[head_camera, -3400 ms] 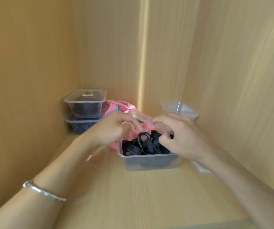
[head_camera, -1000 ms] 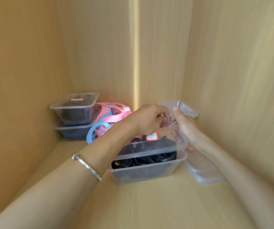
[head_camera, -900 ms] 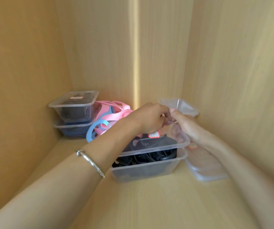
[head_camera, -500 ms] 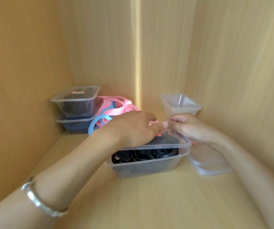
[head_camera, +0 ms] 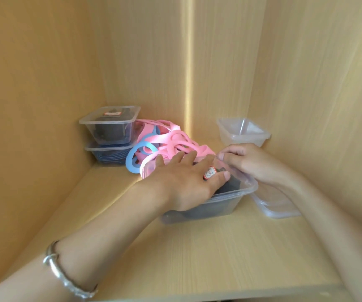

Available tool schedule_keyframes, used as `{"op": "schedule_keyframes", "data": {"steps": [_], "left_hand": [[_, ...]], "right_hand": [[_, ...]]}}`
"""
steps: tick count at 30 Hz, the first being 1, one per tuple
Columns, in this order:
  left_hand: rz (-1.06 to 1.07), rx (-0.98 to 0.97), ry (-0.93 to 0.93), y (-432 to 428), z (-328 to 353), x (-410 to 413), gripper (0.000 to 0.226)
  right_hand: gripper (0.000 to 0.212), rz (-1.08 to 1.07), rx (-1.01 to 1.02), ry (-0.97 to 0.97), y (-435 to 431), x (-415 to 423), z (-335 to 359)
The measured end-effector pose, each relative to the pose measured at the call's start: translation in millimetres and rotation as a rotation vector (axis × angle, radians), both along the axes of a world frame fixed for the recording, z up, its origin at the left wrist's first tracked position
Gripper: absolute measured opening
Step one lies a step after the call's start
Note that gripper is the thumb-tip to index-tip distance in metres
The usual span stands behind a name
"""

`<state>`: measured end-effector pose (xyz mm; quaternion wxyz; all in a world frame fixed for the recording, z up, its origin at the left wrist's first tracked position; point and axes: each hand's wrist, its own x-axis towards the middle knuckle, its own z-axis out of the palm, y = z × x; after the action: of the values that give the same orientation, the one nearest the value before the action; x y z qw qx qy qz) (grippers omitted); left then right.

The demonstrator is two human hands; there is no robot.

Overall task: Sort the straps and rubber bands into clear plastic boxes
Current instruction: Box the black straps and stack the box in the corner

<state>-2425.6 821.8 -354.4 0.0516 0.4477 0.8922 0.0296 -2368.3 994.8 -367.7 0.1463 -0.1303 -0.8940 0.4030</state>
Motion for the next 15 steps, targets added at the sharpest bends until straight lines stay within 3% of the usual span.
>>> {"op": "schedule_keyframes", "data": {"steps": [6,11,15], "left_hand": [[-0.018,0.012,-0.001,0.3,0.2,-1.5,0.066],[-0.102,0.291,-0.046,-13.7,4.5,-1.6,0.053],[-0.159,0.025,-0.100,-25.7,10.9,-3.5,0.085]], "right_hand": [[0.024,0.002,0.022,0.011,0.8,-1.6,-4.5],[0.020,0.007,0.027,0.061,2.0,-3.9,-6.2],[0.022,0.041,0.018,0.054,-3.7,-3.7,-5.8]]}}
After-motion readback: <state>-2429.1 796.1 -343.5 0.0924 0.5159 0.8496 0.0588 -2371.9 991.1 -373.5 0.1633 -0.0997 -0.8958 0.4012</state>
